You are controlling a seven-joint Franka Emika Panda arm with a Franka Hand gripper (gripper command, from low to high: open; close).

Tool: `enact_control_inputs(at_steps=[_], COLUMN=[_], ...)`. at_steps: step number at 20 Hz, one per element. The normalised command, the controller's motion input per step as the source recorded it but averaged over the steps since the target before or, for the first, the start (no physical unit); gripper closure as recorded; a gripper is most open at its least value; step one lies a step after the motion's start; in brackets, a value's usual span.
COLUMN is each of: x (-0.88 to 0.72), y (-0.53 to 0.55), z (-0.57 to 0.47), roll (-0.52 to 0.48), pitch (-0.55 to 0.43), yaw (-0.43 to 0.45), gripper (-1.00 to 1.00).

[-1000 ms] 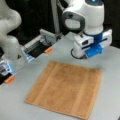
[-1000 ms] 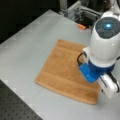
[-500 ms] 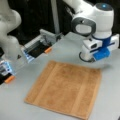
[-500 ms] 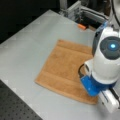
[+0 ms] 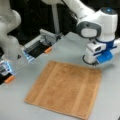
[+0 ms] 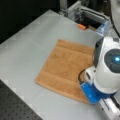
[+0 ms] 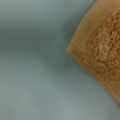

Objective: Folding a towel twice

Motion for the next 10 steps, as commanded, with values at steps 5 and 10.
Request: enact_control_inputs(at_steps=[5,10], x=[0.3,0.26], y=[0.2,0.15], z=[-0.1,-0.14], roll=[-0.355,-0.324], pitch=[-0.021,-0.061], yaw=[-0.019,-0.001], gripper=[-1.0,-1.0])
